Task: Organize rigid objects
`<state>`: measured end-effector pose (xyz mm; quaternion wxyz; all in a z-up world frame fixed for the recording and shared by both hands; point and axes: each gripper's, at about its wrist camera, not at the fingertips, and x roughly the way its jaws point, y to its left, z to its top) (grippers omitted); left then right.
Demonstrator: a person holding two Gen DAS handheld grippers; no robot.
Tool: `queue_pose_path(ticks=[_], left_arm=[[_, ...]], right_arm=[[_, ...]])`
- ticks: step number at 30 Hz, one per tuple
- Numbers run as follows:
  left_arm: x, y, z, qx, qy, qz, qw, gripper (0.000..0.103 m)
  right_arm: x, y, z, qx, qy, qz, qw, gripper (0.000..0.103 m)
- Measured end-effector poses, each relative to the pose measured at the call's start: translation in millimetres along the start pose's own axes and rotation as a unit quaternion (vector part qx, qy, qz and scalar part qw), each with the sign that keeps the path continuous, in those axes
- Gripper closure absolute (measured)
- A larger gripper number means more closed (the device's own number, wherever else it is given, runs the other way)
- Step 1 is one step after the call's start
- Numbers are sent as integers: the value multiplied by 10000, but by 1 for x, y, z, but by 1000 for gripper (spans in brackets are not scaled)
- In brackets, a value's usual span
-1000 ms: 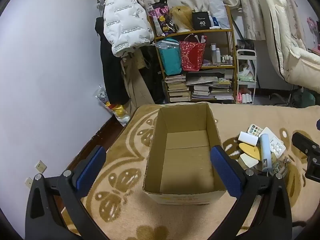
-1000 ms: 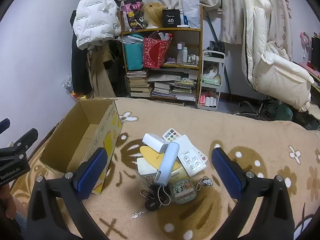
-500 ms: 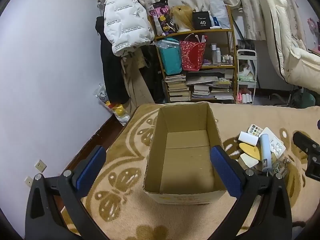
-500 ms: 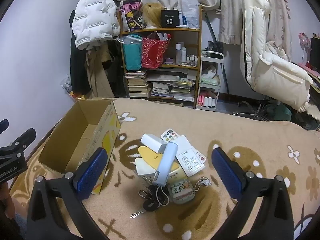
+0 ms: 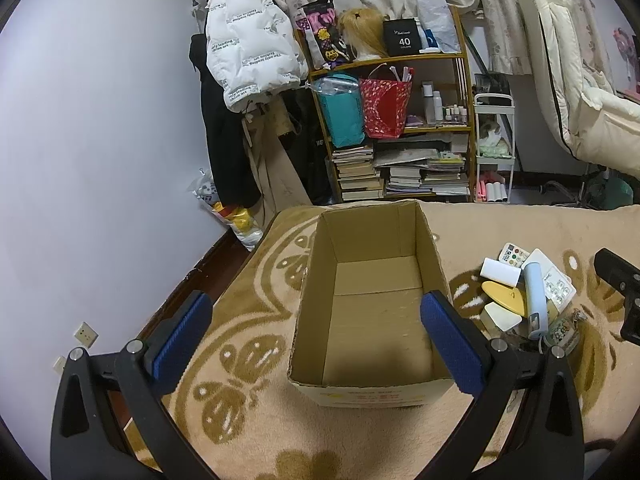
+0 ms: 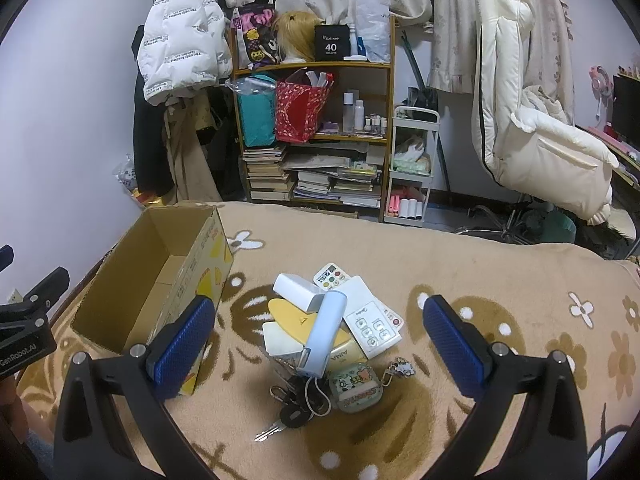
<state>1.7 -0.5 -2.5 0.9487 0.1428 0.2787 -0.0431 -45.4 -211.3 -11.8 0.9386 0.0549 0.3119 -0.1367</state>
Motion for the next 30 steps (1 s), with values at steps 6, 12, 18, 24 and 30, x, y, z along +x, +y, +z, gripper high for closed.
queue_pose_path(ticks=[6,12,18,24,30], left_arm=[[4,-2,-2,84,59,-8,9999,0],[5,-3,-2,147,58,12,9999,0],[3,-5,-1,157,58,52,9998,0],[4,-6,0,157,79,70,9998,0],[5,-6,0,155,84,63,9998,0]], right_arm=[[-1,1,1,9,-6,-27,10000,0],[-1,0,0,14,-18,-13,10000,0],[0,0,1,28,-6,-12,10000,0],[0,0,0,27,-15,-12,10000,0],[0,0,1,32,-9,-11,10000,0]])
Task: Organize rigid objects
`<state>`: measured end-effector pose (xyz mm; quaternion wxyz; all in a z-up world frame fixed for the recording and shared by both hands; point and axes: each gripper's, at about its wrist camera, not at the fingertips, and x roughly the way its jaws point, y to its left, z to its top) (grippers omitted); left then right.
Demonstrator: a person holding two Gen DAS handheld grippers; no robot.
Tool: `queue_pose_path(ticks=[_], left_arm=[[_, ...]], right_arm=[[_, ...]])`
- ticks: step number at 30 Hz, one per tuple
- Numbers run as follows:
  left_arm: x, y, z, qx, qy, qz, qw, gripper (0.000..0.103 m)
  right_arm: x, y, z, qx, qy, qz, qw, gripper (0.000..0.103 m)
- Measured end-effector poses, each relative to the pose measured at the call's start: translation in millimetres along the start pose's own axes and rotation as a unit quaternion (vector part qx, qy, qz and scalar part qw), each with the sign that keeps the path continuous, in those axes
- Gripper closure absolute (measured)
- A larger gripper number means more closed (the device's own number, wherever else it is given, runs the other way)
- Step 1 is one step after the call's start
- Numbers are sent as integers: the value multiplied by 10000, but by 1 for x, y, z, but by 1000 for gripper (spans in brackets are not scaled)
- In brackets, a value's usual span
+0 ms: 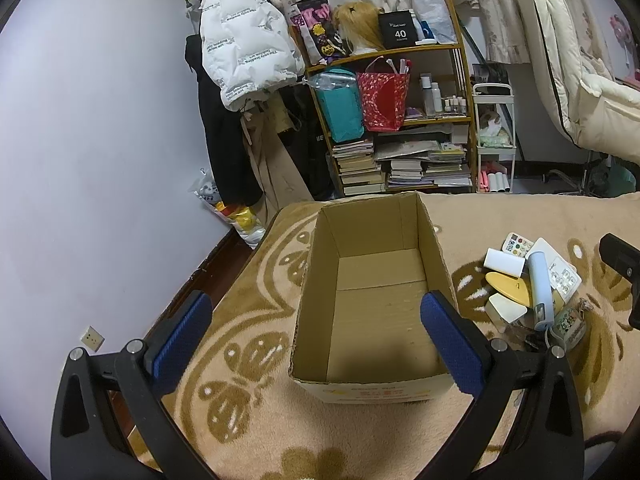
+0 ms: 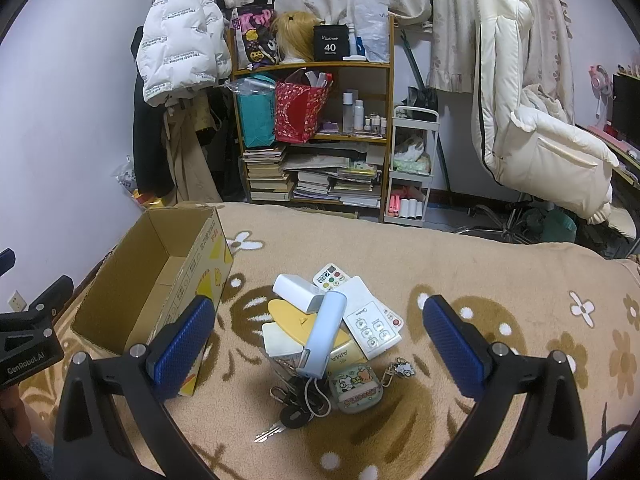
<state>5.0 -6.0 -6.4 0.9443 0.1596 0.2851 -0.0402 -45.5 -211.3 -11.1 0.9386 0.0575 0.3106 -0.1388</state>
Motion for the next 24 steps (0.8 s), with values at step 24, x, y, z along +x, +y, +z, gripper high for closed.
queue_pose_path(ticks=[24], left_arm=[[1,1,-1,10,13,-21,10000,0]], right_arm=[[-1,-1,1,-6,-23,-3,10000,0]])
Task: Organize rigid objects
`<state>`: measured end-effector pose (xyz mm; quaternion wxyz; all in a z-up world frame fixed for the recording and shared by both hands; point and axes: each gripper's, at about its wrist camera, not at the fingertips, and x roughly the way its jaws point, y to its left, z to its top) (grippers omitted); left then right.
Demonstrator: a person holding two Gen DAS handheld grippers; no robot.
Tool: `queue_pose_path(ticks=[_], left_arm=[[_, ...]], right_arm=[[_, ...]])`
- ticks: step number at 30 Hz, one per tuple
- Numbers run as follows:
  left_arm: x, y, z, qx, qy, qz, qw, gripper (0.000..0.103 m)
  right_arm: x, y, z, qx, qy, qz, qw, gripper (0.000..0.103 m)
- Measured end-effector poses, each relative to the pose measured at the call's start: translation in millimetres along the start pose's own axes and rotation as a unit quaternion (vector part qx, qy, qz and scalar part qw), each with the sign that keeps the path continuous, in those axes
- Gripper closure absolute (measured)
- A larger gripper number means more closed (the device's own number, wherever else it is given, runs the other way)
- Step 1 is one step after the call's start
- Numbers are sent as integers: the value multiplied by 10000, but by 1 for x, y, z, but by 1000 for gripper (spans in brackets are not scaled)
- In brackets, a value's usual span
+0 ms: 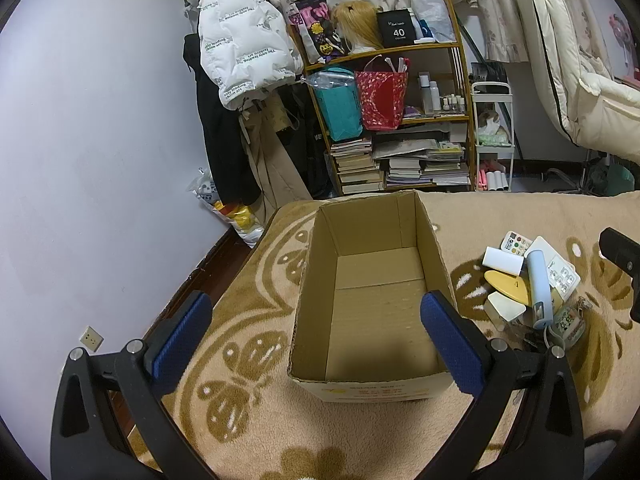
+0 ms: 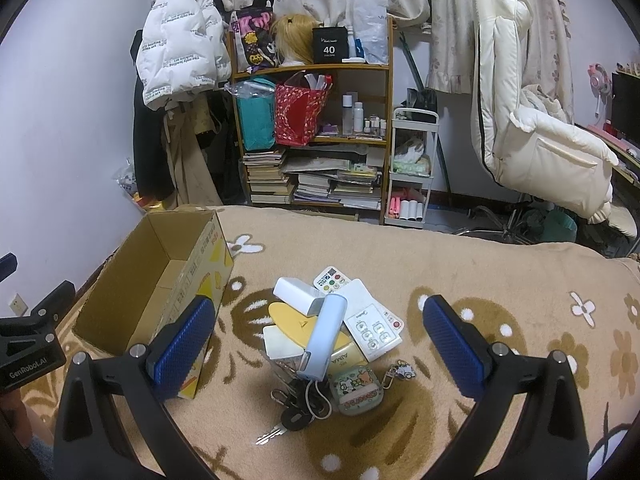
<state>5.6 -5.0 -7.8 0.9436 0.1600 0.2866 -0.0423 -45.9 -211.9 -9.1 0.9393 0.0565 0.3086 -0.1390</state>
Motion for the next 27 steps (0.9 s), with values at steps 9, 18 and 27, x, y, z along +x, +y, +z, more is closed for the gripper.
queue_pose_path(ticks=[9,18,27], left_arm=[[0,0,0,0,1,-1,10000,0],[3,-1,-2,30,47,37,10000,0],[19,1,3,20,340,146,9993,0]], right_arm=[[0,-1,3,38,-25,-14,10000,0],[1,-1,3,48,-15,-6,10000,0],[10,-3,-1,145,105,69,9998,0]])
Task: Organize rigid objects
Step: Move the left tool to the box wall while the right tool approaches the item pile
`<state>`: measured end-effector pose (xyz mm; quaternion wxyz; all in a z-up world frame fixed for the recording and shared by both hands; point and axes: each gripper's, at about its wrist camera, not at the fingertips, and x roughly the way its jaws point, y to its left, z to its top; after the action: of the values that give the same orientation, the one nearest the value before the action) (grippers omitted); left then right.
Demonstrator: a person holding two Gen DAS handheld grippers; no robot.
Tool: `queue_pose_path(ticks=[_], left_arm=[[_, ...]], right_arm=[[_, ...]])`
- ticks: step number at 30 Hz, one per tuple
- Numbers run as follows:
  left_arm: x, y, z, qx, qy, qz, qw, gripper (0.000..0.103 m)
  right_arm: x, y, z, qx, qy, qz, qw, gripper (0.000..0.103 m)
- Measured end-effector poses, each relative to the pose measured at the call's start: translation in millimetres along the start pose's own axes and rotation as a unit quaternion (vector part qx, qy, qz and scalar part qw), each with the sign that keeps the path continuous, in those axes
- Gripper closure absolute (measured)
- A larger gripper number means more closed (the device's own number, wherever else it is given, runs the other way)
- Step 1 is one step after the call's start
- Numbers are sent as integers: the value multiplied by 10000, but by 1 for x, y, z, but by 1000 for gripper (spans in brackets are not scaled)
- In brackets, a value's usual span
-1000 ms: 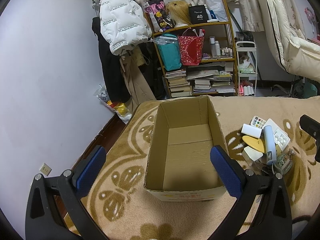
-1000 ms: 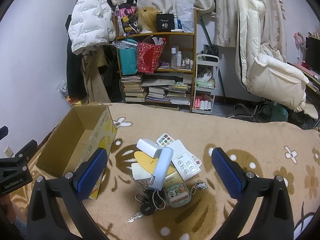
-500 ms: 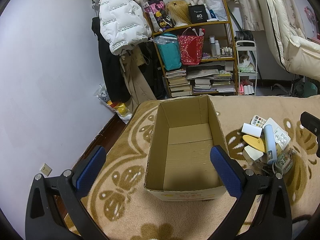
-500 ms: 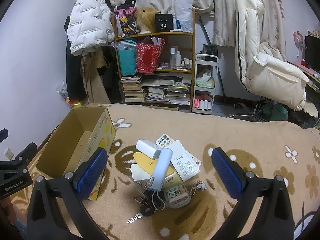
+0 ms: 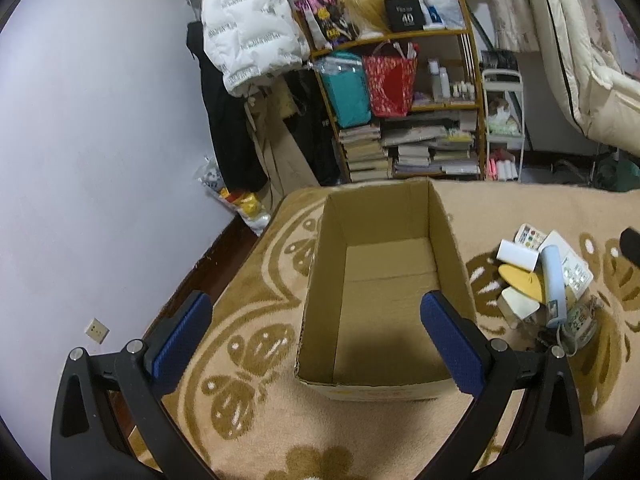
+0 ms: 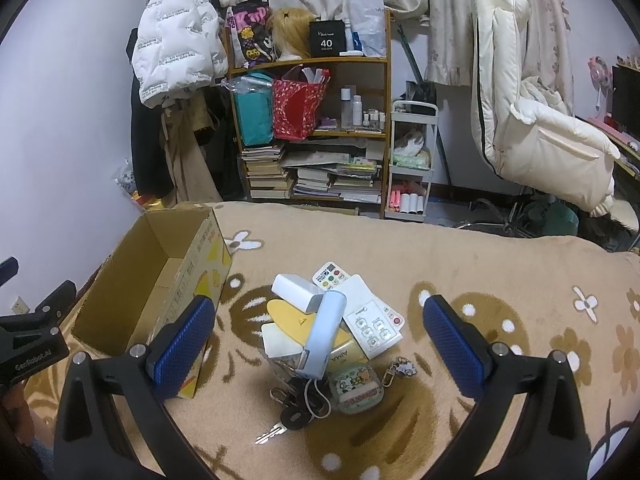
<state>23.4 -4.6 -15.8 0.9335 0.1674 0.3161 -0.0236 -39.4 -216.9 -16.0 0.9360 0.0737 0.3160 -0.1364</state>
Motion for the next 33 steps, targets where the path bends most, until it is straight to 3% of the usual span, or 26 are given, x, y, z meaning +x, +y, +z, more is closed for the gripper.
queue_pose_path(ticks=[9,22,33], left_arm=[[26,0,8,-40,375,-51,9993,0],[77,8,15,-444,761,-134,9960,0],[127,-4,5,-399,1336,78,9902,0]], right_arm=[[18,4,3,-114,124,37,9999,0],[76,6,-6,-137,722,210,9971,3],[128,4,-14,-85,1119,216,9934,6]])
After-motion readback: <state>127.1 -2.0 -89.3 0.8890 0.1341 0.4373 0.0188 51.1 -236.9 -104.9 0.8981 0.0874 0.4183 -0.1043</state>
